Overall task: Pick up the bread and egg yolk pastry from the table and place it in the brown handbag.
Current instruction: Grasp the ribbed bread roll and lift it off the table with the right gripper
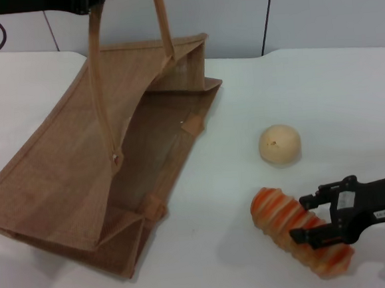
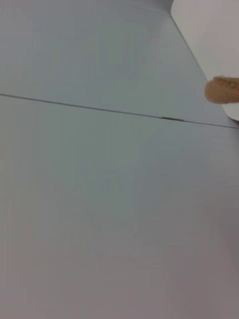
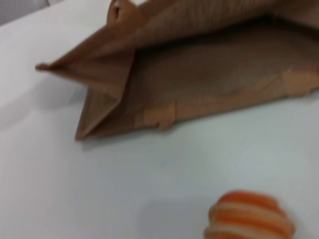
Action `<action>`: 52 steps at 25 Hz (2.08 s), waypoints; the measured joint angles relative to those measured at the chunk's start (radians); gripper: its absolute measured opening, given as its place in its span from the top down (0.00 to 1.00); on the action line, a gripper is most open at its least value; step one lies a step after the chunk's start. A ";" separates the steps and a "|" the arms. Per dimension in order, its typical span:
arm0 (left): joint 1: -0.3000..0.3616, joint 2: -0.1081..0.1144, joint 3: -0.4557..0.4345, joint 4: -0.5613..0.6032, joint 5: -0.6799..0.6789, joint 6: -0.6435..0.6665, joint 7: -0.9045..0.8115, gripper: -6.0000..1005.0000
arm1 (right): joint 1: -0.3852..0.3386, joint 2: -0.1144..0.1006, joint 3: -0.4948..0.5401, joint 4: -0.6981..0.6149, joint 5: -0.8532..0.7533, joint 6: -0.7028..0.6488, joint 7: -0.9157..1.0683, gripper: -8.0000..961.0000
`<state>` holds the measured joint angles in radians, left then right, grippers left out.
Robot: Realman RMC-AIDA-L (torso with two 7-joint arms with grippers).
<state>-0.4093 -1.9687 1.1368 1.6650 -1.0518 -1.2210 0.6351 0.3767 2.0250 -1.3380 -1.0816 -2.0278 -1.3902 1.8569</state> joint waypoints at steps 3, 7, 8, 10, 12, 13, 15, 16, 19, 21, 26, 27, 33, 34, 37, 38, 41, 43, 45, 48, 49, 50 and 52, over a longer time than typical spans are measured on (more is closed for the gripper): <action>0.000 0.000 0.000 0.000 0.000 0.000 0.000 0.88 | 0.023 0.004 -0.005 0.008 -0.047 -0.018 0.024 0.23; -0.001 -0.002 0.003 0.001 0.002 0.000 0.000 0.88 | 0.057 0.005 -0.003 0.055 -0.067 -0.015 0.031 0.23; -0.001 -0.002 0.003 0.001 0.002 0.000 0.000 0.88 | 0.065 0.004 0.000 0.071 -0.068 -0.014 0.031 0.23; 0.000 -0.002 0.004 0.001 0.002 0.000 0.000 0.88 | 0.073 0.003 0.003 0.085 -0.069 -0.013 0.033 0.23; 0.000 -0.003 0.004 0.001 0.002 0.000 0.000 0.88 | 0.076 0.002 0.004 0.085 -0.070 -0.013 0.039 0.23; 0.000 -0.003 0.004 0.001 0.003 0.000 0.000 0.88 | 0.077 0.001 0.007 0.080 -0.071 -0.014 0.043 0.23; 0.000 -0.003 0.005 0.001 0.006 0.000 0.000 0.88 | 0.078 -0.001 0.016 0.063 -0.071 -0.022 0.052 0.23; 0.000 -0.003 0.006 0.001 0.010 0.000 0.000 0.88 | 0.078 -0.001 0.021 0.049 -0.072 -0.029 0.057 0.23; -0.002 -0.002 0.008 0.001 0.018 0.000 0.000 0.88 | 0.069 0.000 0.030 0.010 -0.078 -0.047 0.072 0.23; -0.002 -0.002 0.009 0.001 0.018 0.000 0.000 0.88 | 0.065 0.001 0.031 -0.005 -0.094 -0.052 0.087 0.23; -0.002 -0.002 0.009 0.001 0.018 0.000 0.000 0.88 | 0.072 0.002 0.031 -0.006 -0.161 -0.075 0.135 0.23; -0.002 -0.003 0.009 0.001 0.019 0.000 0.000 0.88 | 0.074 0.003 0.032 -0.005 -0.170 -0.084 0.141 0.23; -0.003 -0.005 0.011 0.001 0.030 0.000 0.000 0.88 | 0.086 0.001 0.054 -0.024 -0.225 -0.104 0.190 0.23; -0.003 -0.005 0.012 0.001 0.031 0.000 0.000 0.88 | 0.087 0.001 0.055 -0.026 -0.233 -0.109 0.195 0.23; -0.005 -0.005 0.012 0.001 0.031 0.000 0.000 0.88 | 0.091 0.003 0.055 -0.032 -0.269 -0.114 0.213 0.23; -0.005 -0.005 0.012 0.001 0.031 0.000 0.000 0.88 | 0.094 0.004 0.055 -0.034 -0.280 -0.114 0.218 0.23; -0.005 -0.006 0.012 0.001 0.031 0.000 0.000 0.88 | 0.102 0.004 0.055 -0.034 -0.298 -0.119 0.231 0.23; -0.005 -0.006 0.012 0.001 0.031 0.000 0.001 0.88 | 0.106 0.005 0.054 -0.035 -0.300 -0.125 0.233 0.23; -0.005 -0.006 0.013 0.001 0.031 0.000 0.002 0.88 | 0.108 0.005 0.051 -0.033 -0.302 -0.127 0.233 0.23; -0.005 -0.007 0.014 0.001 0.030 0.000 0.003 0.88 | 0.112 0.005 0.048 -0.029 -0.302 -0.127 0.234 0.23; -0.004 -0.007 0.014 0.001 0.030 0.000 0.003 0.88 | 0.113 0.005 0.046 -0.028 -0.302 -0.128 0.234 0.23; -0.004 -0.007 0.014 0.001 0.030 0.000 0.003 0.88 | 0.114 0.005 0.044 -0.028 -0.302 -0.130 0.235 0.23; -0.004 -0.007 0.017 0.001 0.030 0.000 0.004 0.88 | 0.115 0.005 0.035 -0.027 -0.299 -0.137 0.235 0.23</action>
<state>-0.4135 -1.9757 1.1540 1.6658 -1.0216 -1.2210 0.6387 0.4920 2.0298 -1.3033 -1.1087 -2.3273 -1.5271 2.0921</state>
